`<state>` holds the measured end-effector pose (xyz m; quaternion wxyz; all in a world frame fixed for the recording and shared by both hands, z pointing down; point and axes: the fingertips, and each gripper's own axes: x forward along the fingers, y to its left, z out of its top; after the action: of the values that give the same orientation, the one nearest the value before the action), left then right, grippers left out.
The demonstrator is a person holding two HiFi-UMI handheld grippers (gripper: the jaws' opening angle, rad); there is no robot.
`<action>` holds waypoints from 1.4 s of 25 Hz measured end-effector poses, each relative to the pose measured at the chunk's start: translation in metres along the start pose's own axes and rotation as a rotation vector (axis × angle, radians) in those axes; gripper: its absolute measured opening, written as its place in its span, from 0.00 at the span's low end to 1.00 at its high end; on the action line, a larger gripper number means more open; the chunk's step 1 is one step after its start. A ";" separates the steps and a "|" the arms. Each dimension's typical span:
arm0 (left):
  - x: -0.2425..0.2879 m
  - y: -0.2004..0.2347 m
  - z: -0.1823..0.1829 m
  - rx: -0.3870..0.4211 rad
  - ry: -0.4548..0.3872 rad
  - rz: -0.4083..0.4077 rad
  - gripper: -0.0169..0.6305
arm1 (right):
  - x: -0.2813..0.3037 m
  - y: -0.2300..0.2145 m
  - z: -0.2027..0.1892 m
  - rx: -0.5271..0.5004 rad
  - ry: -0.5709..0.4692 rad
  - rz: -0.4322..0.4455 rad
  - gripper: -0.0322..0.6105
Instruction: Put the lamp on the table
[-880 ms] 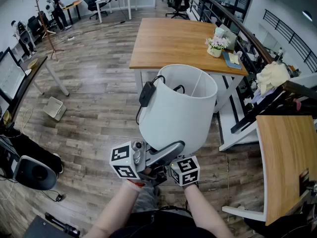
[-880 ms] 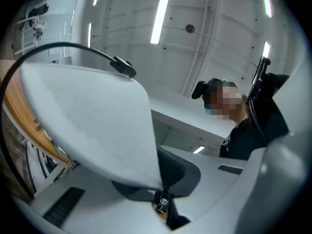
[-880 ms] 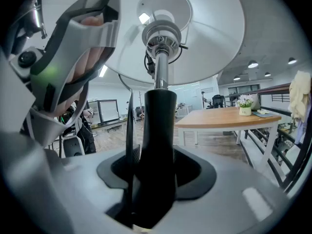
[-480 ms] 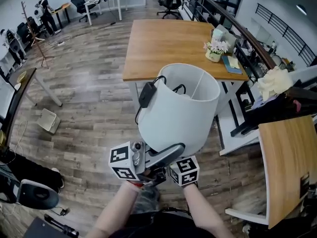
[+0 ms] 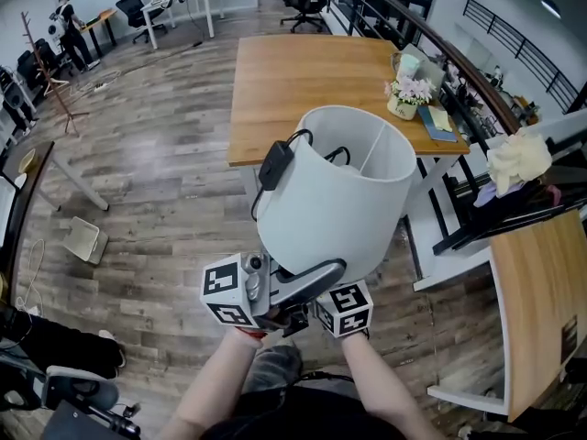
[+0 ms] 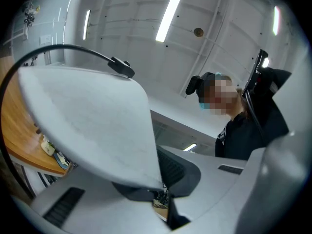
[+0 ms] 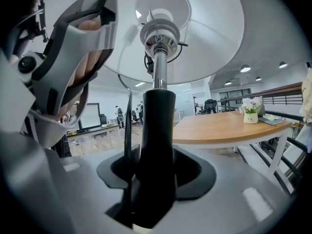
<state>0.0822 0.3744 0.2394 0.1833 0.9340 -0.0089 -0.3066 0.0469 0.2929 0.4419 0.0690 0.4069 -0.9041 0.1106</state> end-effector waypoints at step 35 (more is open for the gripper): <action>-0.040 0.229 0.115 0.023 -0.066 0.093 0.03 | 0.224 -0.092 0.046 -0.004 0.064 0.114 0.38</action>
<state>0.0055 0.1268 0.2559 0.1864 0.9239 -0.0618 -0.3284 -0.0332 0.0608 0.4583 0.0922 0.3508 -0.9234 0.1253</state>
